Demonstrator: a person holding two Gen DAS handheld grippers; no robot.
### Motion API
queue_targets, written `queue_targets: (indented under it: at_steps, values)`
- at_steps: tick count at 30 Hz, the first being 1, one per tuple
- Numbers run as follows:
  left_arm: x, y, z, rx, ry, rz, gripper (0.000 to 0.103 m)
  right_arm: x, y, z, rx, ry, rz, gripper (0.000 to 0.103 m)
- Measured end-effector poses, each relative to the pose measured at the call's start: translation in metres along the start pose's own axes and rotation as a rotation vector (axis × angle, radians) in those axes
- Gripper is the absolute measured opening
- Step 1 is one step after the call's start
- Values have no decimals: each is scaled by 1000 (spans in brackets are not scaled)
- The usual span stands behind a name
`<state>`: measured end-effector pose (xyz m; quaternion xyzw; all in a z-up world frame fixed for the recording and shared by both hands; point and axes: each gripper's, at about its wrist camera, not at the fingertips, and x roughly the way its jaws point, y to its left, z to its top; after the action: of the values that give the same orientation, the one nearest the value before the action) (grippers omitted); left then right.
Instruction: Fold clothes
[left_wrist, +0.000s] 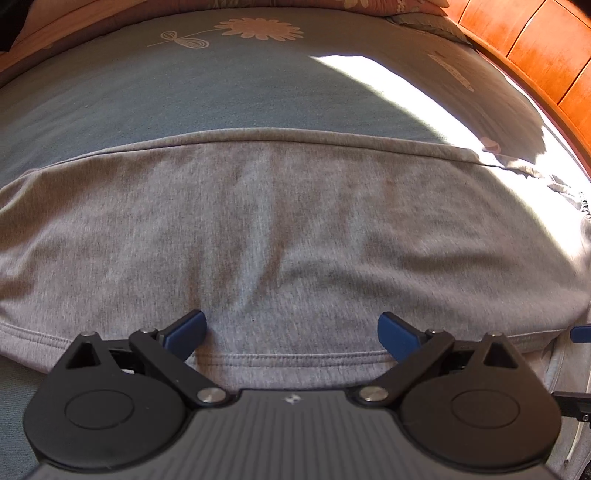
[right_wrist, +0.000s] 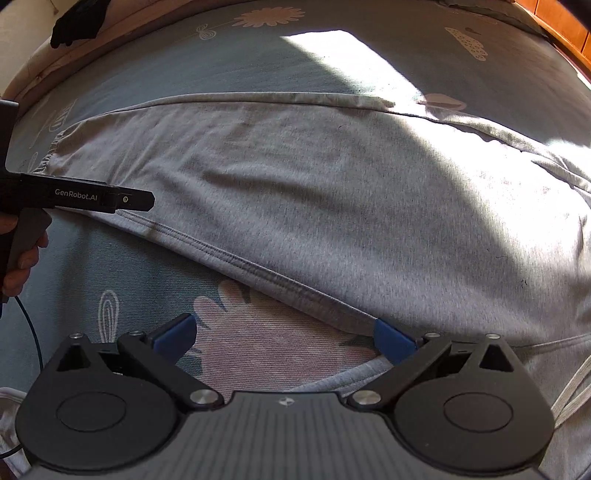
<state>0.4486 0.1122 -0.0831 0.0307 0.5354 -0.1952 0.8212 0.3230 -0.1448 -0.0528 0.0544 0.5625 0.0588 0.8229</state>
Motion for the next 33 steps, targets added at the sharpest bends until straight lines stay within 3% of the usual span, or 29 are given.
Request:
queue_targets:
  at_steps: [6,11,16,21,23,26,33]
  values:
    - [-26,5,-10,-66,-31,17,99,-3,12,-4,-98,-39,-39,103]
    - [-48,-5,-34,-79,-50,57,99,19,12,1,-164,-63,-95,103]
    - [-62,-10,-67,-183,-22,79,99,43,13,5,-137,13,-20,103]
    - [-85,-13,-97,-246,-6,160,99,23,14,16,-210,-3,121,103]
    - [-99,-19,-111,-272,2,185,99,15,10,16,-240,-5,123,103]
    - [-115,-35,-131,-326,15,149,99,4,-2,10,-267,18,118,103]
    - [-111,-86,-174,-419,52,-149,99,-5,-20,-17,-324,93,89,103]
